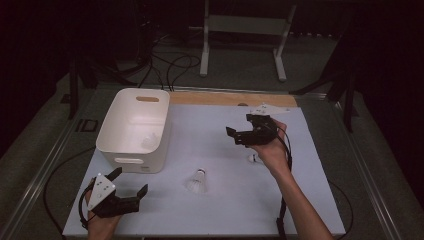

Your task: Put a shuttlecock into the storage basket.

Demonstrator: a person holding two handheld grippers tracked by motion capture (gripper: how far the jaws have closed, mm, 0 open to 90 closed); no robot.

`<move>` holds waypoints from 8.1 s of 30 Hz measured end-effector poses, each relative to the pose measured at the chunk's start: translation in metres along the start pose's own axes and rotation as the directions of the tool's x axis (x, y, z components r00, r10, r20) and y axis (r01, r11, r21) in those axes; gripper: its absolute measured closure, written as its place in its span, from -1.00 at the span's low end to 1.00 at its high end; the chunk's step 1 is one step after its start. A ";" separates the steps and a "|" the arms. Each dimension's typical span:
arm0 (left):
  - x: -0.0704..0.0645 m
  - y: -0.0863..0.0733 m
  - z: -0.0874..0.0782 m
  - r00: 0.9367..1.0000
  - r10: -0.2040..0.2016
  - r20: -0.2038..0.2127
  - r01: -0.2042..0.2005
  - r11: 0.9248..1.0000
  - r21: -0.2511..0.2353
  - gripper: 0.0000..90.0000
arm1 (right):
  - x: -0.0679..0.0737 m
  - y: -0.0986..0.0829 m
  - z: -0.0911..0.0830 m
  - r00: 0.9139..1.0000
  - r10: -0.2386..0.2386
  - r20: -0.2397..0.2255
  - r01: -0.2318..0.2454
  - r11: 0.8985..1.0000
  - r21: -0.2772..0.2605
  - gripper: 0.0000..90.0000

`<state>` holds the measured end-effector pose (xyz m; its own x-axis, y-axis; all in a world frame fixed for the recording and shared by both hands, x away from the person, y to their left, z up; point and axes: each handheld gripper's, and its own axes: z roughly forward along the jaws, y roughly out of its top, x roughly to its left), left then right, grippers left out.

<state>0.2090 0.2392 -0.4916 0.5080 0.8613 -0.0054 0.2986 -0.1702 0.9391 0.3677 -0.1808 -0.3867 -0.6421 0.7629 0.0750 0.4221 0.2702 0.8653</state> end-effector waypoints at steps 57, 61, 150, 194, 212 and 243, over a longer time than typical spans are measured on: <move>-0.001 0.000 0.000 1.000 -0.002 -0.002 0.002 1.000 0.001 -1.00 | -0.043 -0.064 -0.020 0.992 0.083 0.098 -0.092 0.993 0.081 -0.78; -0.001 0.000 0.000 1.000 0.000 -0.001 0.000 1.000 0.000 -1.00 | -0.044 -0.069 -0.021 0.991 0.083 0.102 -0.093 0.991 0.094 -0.78; -0.001 -0.001 0.001 1.000 0.001 -0.012 -0.001 1.000 0.003 -1.00 | -0.046 -0.111 -0.008 0.990 0.125 0.061 -0.137 0.949 0.283 0.85; -0.001 -0.001 0.001 1.000 -0.001 -0.014 0.001 1.000 0.003 -1.00 | -0.034 -0.092 -0.012 0.997 0.072 0.041 -0.080 0.966 0.246 0.98; -0.001 -0.001 0.001 1.000 0.000 -0.015 0.000 1.000 0.003 -1.00 | -0.030 -0.082 -0.014 0.997 0.063 0.034 -0.069 0.974 0.217 0.98; 0.000 -0.001 0.000 1.000 -0.003 -0.025 0.003 1.000 -0.004 -1.00 | -0.023 -0.059 -0.013 0.999 0.025 0.030 -0.030 0.982 0.186 0.98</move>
<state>0.2087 0.2394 -0.4920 0.4870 0.8734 0.0005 0.2971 -0.1662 0.9403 0.3492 -0.2215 -0.4328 -0.6122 0.7865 0.0817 0.5526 0.3516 0.7557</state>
